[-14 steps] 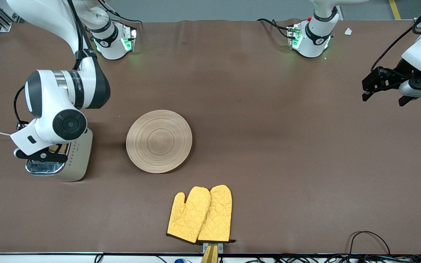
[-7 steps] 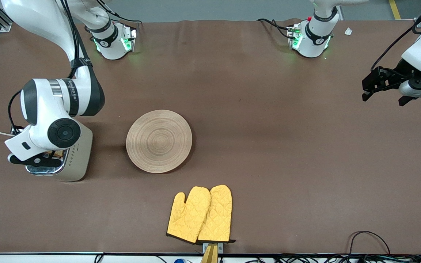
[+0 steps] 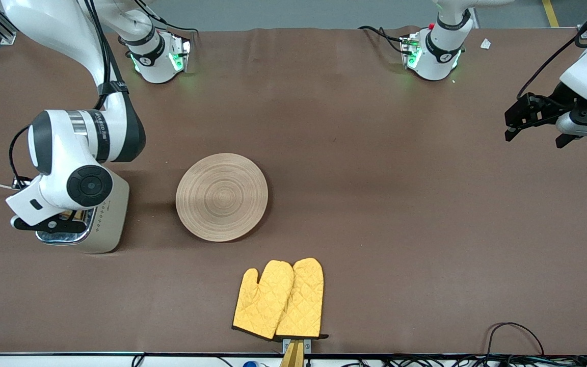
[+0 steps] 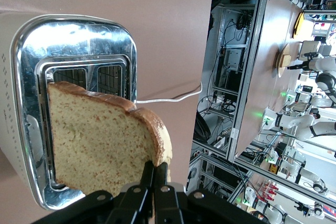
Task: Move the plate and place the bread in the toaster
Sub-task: 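Open the right gripper and raise it away from the toaster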
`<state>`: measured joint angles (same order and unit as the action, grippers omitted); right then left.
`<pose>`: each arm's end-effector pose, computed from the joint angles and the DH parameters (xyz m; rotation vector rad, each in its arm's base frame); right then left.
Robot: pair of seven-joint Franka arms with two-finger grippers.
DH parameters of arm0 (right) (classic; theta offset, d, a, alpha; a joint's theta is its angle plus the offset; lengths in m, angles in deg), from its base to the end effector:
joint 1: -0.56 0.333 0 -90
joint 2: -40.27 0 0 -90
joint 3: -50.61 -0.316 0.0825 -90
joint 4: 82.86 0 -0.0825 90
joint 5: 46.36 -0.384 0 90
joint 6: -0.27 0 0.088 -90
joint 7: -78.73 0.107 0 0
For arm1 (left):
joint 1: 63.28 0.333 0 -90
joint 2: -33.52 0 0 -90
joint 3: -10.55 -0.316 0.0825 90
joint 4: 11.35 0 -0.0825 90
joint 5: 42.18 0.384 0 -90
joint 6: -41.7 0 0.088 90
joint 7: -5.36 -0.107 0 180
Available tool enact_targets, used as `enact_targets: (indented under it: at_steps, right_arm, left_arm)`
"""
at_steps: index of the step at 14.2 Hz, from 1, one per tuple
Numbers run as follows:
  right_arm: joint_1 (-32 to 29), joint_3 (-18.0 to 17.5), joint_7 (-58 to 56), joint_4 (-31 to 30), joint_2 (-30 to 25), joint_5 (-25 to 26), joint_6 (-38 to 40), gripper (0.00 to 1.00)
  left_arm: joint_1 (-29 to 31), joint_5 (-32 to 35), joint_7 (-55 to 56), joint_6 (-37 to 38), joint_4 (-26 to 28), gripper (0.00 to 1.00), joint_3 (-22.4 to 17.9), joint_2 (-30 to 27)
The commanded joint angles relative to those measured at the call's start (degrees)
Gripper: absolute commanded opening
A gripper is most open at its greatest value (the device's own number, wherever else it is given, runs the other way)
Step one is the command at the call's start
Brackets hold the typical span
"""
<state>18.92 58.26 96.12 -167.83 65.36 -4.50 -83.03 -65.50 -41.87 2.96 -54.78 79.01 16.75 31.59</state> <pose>0.6397 0.0554 0.4292 2.2518 -0.0299 -0.2860 0.5495 -0.0819 0.6509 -3.1182 0.2960 -0.2205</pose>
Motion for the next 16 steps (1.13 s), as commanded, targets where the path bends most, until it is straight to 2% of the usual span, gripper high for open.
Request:
enact_targets:
  at_steps: [1,9,10,11,12,13,14,16]
  right_arm:
    - [-0.4,-0.4,-0.6,-0.6,-0.4,1.2,0.2,0.0]
    - [-0.7,-0.4,-0.2,-2.5,1.6,1.0,-2.4,0.02]
    - [-1.0,-0.4,0.0,-2.4,2.5,0.1,-2.5,0.09]
    - [-2.0,-0.5,-0.2,-1.7,4.0,-2.5,-2.5,0.37]
    - [-3.8,-0.5,-0.3,-1.1,4.7,-8.3,-2.5,0.66]
    - [-5.2,-0.4,-0.6,-0.9,5.0,-14.1,-2.5,0.86]
    - [-5.3,-0.4,-0.7,-0.4,4.9,-16.8,-2.5,1.0]
    - [-4.4,-0.5,-0.7,4.3,4.3,-18.0,-1.2,1.0]
  left_arm:
    - [-0.1,0.0,0.1,0.9,-0.4,1.0,0.0,-0.2]
    - [-0.1,0.0,0.1,0.9,-0.4,1.0,0.0,-0.2]
    - [-0.1,0.0,0.1,0.9,-0.4,1.0,0.0,-0.2]
    - [-0.1,0.0,0.1,0.9,-0.4,1.0,0.0,-0.2]
    - [-0.1,0.0,0.1,0.9,-0.3,1.0,0.0,-0.2]
    - [-0.1,0.0,0.1,0.9,-0.3,1.0,0.0,-0.2]
    - [-0.1,0.0,0.0,0.9,-0.3,1.0,0.0,-0.2]
    - [-0.1,-0.1,0.0,0.9,-0.3,1.0,0.0,-0.2]
